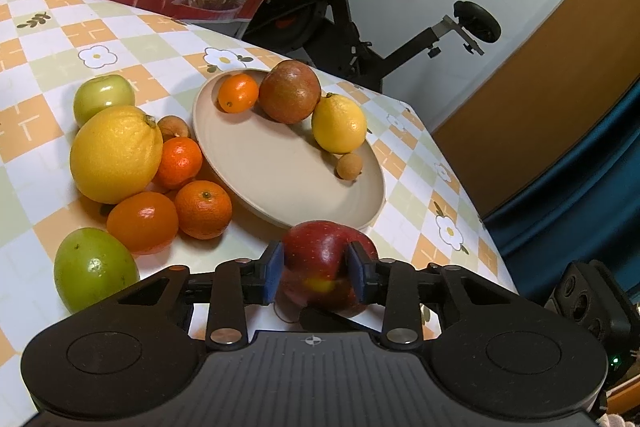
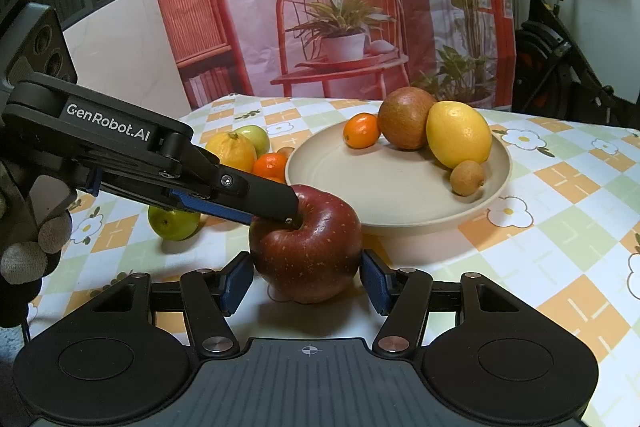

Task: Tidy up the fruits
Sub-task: 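Lift the red apple with the left tool and carry it over the plate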

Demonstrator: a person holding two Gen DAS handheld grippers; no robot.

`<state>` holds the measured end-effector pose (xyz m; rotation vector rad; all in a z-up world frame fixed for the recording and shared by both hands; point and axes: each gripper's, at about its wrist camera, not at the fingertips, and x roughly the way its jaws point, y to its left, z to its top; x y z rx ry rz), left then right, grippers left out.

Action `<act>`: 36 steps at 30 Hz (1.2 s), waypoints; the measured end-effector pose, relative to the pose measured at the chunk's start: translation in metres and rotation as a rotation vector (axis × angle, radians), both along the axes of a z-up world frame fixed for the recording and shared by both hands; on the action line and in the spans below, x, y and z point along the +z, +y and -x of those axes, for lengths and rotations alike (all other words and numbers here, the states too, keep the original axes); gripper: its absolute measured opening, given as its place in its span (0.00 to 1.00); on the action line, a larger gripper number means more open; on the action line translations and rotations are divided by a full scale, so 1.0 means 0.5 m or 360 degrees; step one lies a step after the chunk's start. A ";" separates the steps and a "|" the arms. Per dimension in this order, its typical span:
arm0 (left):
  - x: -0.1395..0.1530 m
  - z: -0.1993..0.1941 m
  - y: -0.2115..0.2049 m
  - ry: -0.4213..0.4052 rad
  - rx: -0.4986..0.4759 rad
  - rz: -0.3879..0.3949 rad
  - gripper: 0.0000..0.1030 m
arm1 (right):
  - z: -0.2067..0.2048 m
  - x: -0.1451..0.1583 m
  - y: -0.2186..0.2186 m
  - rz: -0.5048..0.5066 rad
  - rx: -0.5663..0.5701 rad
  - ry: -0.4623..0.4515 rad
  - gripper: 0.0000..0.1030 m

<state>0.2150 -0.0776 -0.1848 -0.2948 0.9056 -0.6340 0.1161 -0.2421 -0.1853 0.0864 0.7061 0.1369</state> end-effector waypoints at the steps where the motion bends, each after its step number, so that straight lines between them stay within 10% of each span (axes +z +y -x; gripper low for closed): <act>1: 0.002 0.001 -0.001 -0.0008 -0.0001 -0.0011 0.36 | 0.000 0.000 0.001 -0.0004 0.0004 -0.0004 0.53; 23: 0.153 -0.032 0.016 -0.0288 -0.0019 -0.0032 0.35 | -0.073 0.139 0.031 0.0035 0.0064 -0.0206 0.53; 36: 0.094 -0.194 -0.028 -0.0154 -0.0063 -0.0236 0.35 | -0.218 0.046 -0.051 -0.0131 -0.0021 -0.0053 0.53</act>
